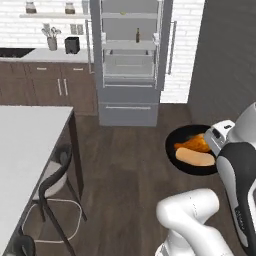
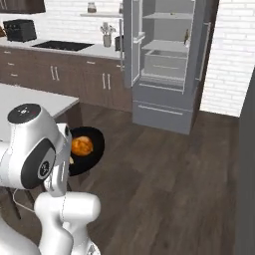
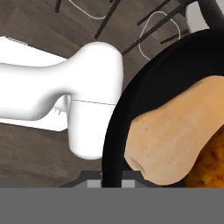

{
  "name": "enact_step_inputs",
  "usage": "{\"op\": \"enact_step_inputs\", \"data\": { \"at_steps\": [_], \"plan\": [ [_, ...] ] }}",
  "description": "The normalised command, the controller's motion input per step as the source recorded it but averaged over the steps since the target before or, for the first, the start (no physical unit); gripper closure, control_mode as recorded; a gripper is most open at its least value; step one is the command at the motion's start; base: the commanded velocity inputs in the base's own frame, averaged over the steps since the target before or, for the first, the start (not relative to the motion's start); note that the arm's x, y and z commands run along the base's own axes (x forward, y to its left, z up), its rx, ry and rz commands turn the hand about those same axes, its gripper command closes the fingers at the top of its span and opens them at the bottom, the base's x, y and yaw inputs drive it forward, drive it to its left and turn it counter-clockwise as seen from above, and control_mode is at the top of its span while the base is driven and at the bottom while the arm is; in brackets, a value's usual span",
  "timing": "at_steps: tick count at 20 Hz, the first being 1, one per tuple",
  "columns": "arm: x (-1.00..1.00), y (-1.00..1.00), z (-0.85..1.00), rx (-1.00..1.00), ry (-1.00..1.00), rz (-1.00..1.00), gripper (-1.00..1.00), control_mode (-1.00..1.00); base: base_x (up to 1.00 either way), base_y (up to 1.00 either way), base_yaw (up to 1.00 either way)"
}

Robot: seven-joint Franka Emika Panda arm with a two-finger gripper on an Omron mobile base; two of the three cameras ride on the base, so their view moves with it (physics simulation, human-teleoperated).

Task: Pick the chicken drumstick and squash from their plates and place them in the bowl. Then put the bowl in the fridge.

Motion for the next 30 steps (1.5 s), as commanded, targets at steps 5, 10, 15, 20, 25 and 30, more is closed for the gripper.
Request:
{"op": "enact_step_inputs", "data": {
  "at_steps": [5, 10, 15, 20, 25, 30],
  "plan": [
    [0.0, 0.0, 0.0, 0.0, 0.0, 0.0, 1.0, 1.0, 0.96, 0.01, -0.52],
    [0.0, 0.0, 0.0, 0.0, 0.0, 0.0, 1.0, 1.0, 1.0, 0.3, -0.18],
    [0.0, 0.0, 0.0, 0.0, 0.0, 0.0, 1.0, 1.0, 1.0, 0.24, -0.03],
    [0.0, 0.0, 0.0, 0.0, 0.0, 0.0, 1.0, 1.0, 1.0, 0.42, 0.0],
    [0.0, 0.0, 0.0, 0.0, 0.0, 0.0, 1.0, 1.0, 1.0, 0.69, -0.01],
    [0.0, 0.0, 0.0, 0.0, 0.0, 0.0, 1.0, 1.0, 1.0, 0.45, -0.09]
  ]
}}
